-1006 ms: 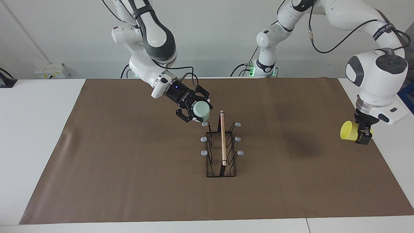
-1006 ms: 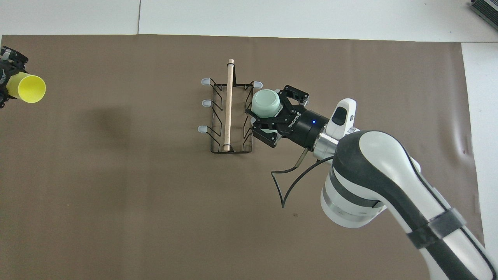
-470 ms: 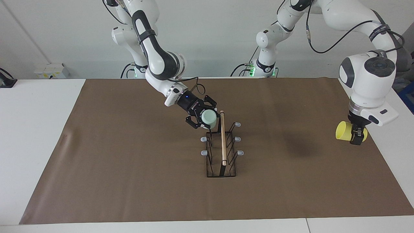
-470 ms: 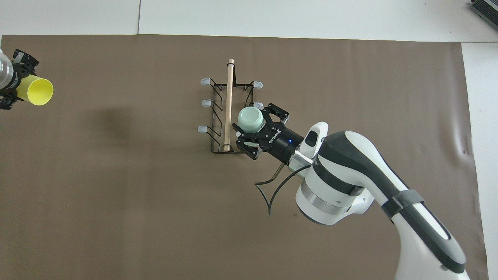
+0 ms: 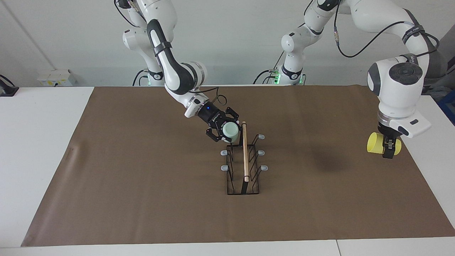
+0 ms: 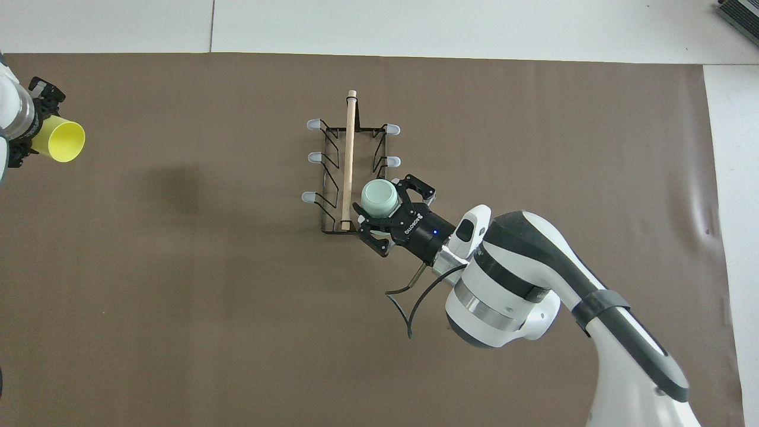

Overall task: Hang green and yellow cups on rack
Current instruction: 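Lower the green cup onto a rack peg with the right gripper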

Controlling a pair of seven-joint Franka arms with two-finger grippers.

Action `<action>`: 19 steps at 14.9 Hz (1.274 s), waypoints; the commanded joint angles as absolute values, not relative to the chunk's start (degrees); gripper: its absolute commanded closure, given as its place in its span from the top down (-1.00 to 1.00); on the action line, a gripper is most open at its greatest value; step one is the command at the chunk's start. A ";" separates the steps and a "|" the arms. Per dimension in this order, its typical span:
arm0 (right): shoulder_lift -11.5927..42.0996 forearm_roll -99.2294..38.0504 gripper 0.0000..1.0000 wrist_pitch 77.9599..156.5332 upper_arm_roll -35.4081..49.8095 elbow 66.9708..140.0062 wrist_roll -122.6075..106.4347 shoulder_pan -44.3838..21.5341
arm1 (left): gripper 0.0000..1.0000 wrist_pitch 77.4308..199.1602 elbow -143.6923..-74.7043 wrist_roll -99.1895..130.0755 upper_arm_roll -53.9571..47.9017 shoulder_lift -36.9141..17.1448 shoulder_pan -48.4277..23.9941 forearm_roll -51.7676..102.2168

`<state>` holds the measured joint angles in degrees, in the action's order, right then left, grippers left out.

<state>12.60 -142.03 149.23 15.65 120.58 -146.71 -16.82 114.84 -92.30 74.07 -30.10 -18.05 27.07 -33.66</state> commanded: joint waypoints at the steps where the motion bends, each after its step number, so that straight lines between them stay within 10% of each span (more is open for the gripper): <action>1: 17.04 -146.59 -1.00 140.81 15.82 123.75 -155.10 -15.12 | -1.00 111.98 -93.61 76.81 -29.00 -16.08 24.18 -35.59; 6: 17.67 -146.87 -1.00 143.70 15.91 123.49 -156.01 -15.38 | -1.00 104.96 -92.29 89.19 -29.00 -16.08 16.71 -40.25; 7: 17.67 -146.87 -0.61 143.88 15.91 123.40 -156.01 -15.55 | -1.00 103.46 -92.11 92.34 -29.00 -16.08 15.22 -40.43; 8: 17.67 -146.87 0.90 144.75 15.91 123.14 -156.01 -15.64 | -1.00 101.88 -92.02 95.77 -29.00 -15.91 13.90 -41.56; 19: 10.38 -145.64 1.00 167.24 17.58 114.44 -148.98 -17.93 | -1.00 87.55 -91.49 106.61 -29.00 -16.00 2.47 -48.86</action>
